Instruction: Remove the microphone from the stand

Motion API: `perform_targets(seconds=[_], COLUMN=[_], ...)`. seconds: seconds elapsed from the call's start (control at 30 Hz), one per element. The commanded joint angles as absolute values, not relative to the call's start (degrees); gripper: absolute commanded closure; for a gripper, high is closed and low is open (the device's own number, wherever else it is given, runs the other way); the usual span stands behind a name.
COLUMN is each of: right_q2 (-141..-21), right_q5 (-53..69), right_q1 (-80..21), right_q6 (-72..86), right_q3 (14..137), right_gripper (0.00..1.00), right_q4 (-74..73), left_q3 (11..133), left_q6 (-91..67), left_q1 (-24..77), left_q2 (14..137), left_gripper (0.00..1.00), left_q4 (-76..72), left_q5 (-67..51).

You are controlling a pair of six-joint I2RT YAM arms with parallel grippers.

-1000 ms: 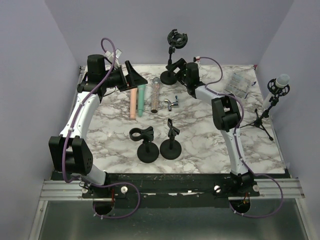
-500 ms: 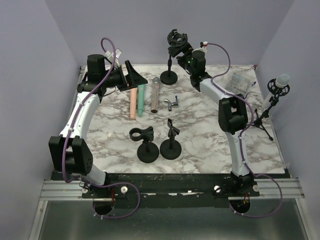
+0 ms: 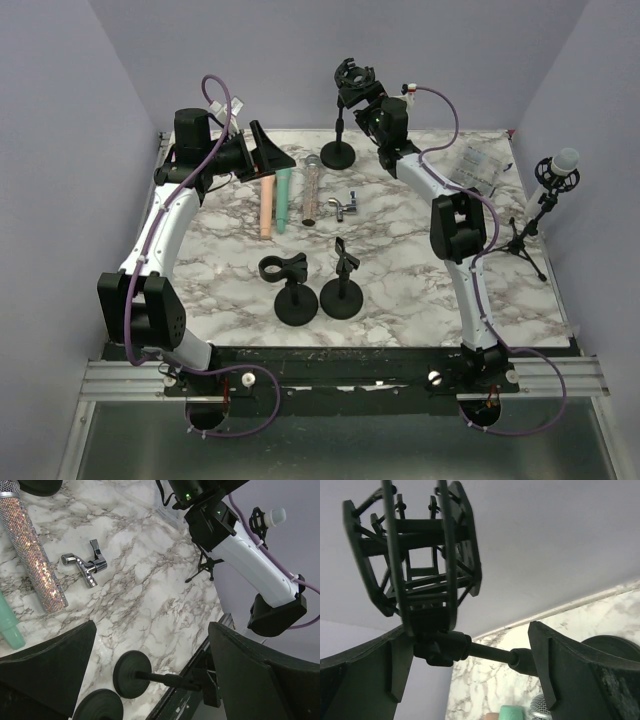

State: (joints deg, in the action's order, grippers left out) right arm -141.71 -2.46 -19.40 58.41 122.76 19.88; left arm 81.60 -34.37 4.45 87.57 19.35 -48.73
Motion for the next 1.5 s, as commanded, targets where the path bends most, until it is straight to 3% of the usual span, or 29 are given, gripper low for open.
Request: perform_targets(seconds=[0.0, 0.57, 1.47], right_q2=[-144.52, -146.00, -153.41], right_q5=[-5.03, -0.92, -5.59], right_q1=[-18.88, -18.89, -19.72], right_q6=[59.68, 62.62, 56.33], right_q3=[123.23, 110.58, 119.06], right_gripper=[0.01, 0.07, 0.11], right_q4=[17.76, 19.76, 2.86], left_q3=[81.03, 80.68, 80.53], left_q6=[-34.80, -35.24, -35.48], left_q1=[4.04, 3.96, 3.96], left_q2=[86.97, 87.18, 86.70], left_gripper=[0.02, 0.01, 0.01], left_q4=[18.15, 17.51, 17.23], left_q5=[-50.58, -50.88, -51.16])
